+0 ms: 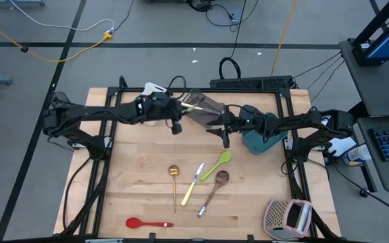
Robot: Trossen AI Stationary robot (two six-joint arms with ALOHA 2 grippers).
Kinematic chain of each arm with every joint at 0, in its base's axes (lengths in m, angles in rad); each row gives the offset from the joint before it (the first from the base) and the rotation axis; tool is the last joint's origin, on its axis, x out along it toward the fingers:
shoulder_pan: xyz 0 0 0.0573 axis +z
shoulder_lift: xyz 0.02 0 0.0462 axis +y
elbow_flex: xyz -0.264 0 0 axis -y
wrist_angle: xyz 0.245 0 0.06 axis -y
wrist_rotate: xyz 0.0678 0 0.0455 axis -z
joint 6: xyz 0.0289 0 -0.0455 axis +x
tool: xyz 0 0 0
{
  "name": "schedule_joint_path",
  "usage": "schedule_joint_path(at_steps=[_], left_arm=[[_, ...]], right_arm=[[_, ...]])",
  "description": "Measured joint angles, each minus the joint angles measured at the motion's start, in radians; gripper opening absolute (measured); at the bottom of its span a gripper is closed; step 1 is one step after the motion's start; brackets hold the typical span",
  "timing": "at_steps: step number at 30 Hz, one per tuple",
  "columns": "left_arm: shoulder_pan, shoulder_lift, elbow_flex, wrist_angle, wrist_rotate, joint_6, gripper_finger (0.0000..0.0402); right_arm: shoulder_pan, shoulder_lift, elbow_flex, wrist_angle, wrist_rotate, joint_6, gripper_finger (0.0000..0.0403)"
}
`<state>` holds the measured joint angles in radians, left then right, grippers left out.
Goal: Pick & Place Kitchen Items
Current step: Put the right yellow table knife into the black bin
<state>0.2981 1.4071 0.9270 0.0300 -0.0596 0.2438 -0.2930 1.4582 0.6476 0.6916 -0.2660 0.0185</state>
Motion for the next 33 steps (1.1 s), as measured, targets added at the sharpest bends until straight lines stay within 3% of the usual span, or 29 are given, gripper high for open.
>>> schedule_joint_path(at_steps=[4,8,14,18,26,33], left_arm=[[0.003,0.030,0.174,-0.277,-0.157,0.097,0.0048],[0.035,0.125,0.363,-0.534,-0.199,0.159,0.0048],[0.077,0.308,0.571,-0.751,-0.287,0.299,0.0048],[0.085,0.417,0.623,-0.830,-0.468,0.397,0.0048],[0.050,0.581,0.633,-0.964,-0.803,0.449,0.0048],[0.009,0.671,0.633,-0.836,-1.008,0.668,0.0071]], right_arm=[[0.007,-0.001,0.000,0.003,0.001,-0.002,0.0134],[0.010,-0.001,0.000,0.001,0.000,0.000,0.0131],[0.026,-0.001,0.000,-0.050,0.001,0.010,0.0130],[0.043,-0.001,0.000,-0.100,0.001,0.022,0.0130],[0.060,-0.001,0.000,-0.106,0.001,0.023,0.0130],[0.059,-0.001,0.000,-0.106,0.003,0.020,0.0130]])
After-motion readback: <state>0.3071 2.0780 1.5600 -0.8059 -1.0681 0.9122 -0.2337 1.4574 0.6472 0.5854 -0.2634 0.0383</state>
